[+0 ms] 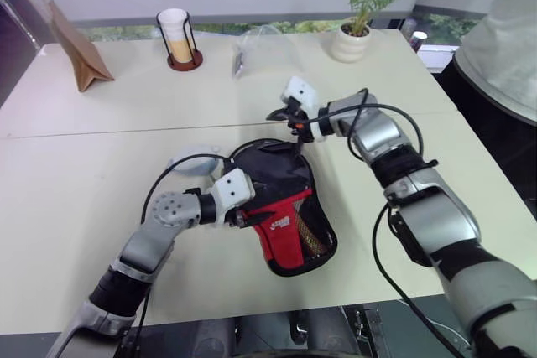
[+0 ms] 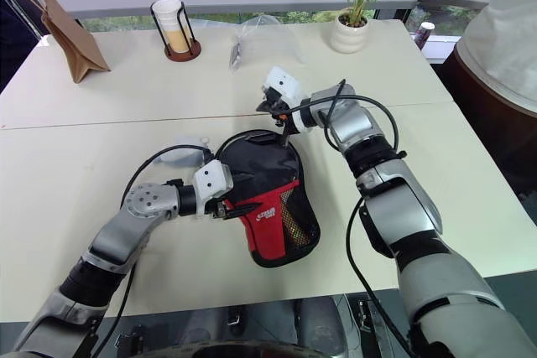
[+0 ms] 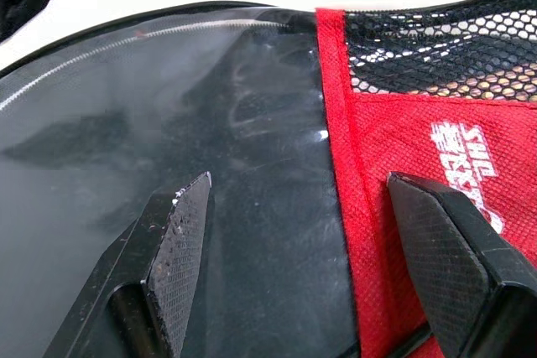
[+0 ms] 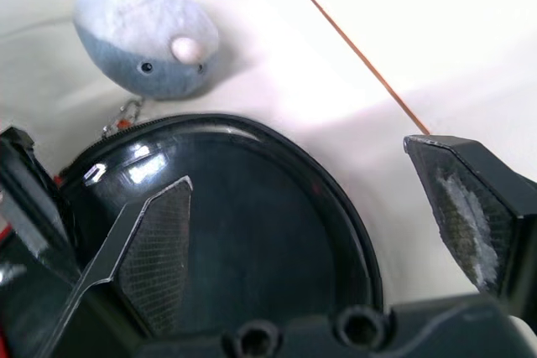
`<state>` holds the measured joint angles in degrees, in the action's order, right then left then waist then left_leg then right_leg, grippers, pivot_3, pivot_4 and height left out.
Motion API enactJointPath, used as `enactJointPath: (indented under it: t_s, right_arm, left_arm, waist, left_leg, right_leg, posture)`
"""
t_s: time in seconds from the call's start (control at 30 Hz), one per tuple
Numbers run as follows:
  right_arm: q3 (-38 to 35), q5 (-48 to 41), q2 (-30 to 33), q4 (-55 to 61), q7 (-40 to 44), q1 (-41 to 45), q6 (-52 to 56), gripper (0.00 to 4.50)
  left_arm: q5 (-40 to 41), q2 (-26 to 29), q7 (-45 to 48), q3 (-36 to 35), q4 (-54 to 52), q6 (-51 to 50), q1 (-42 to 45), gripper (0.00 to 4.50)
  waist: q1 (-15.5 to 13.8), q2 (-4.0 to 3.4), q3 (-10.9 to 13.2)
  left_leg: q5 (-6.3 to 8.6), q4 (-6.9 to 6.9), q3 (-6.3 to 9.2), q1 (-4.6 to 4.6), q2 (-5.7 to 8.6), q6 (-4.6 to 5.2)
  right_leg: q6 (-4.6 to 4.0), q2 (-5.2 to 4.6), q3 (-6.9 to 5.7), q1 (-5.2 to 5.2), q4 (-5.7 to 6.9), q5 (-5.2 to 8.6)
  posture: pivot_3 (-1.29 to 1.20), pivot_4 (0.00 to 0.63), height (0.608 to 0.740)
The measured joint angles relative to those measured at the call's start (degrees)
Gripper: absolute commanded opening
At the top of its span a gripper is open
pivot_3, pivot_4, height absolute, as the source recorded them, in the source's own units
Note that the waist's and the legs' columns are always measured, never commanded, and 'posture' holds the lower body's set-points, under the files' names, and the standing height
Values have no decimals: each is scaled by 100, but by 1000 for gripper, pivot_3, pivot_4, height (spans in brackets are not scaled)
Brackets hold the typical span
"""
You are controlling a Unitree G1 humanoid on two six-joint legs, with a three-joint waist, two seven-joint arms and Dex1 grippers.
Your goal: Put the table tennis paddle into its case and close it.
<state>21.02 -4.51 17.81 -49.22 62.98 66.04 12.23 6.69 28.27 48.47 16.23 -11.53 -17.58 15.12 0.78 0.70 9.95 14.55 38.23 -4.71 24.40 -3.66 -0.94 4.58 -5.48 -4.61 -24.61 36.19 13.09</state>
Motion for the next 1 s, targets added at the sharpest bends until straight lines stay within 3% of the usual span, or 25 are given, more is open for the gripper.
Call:
enactJointPath:
  t_s: [0.17,0.3,0.4,0.53,0.63,0.83,1.0]
  right_arm:
    - [-5,232,-383,-780,316,423,-184,4436]
    - [-37,348,-500,-715,405,499,-389,4436]
    - [-183,348,-227,-254,492,329,-268,4436]
    - [-474,315,596,1253,525,-629,161,4436]
    - [-620,231,867,2284,450,-1455,767,4436]
    - [-661,-254,641,3832,205,-2563,1860,4436]
    - [-541,-308,336,4023,-93,-2836,1977,4436]
  left_arm:
    - [3,-29,-97,-1,-36,-92,-27,3457]
    - [123,-139,-149,-105,-39,-101,-24,3457]
    - [304,-96,-145,-422,-75,-108,48,3457]
    - [792,240,-3,-1043,-337,-294,153,3457]
    - [1249,587,285,-1395,-499,-523,245,3457]
    - [1455,1436,724,-1903,-281,-514,381,3457]
    - [1361,1856,929,-2135,514,-133,568,3457]
  waist:
    - [2,-2,1]
    - [-6,-2,1]
    - [-28,-3,1]
    - [-18,-2,1]
    - [26,-4,2]
    - [19,-11,6]
    - [-15,-11,6]
  left_leg:
    - [0,0,1,0,-1,0]
    - [-1,0,2,0,-1,-1]
    - [-3,0,2,2,1,-5]
    - [-3,0,2,2,4,-7]
    - [-4,-4,1,-3,0,-8]
    - [-19,-15,11,-14,-13,-34]
    - [-21,-12,9,-9,-12,-37]
  right_leg:
    - [0,0,0,0,1,0]
    - [0,-1,-1,0,1,0]
    - [0,-4,-1,1,1,0]
    - [1,-8,-2,5,-5,0]
    - [0,-4,-2,0,2,0]
    - [-9,16,-2,-1,7,-2]
    - [-10,14,-2,0,0,-2]
  posture:
    - [0,150,740]
    - [0,150,740]
    - [0,150,740]
    - [0,150,740]
    - [0,150,740]
    - [0,150,740]
    - [0,150,740]
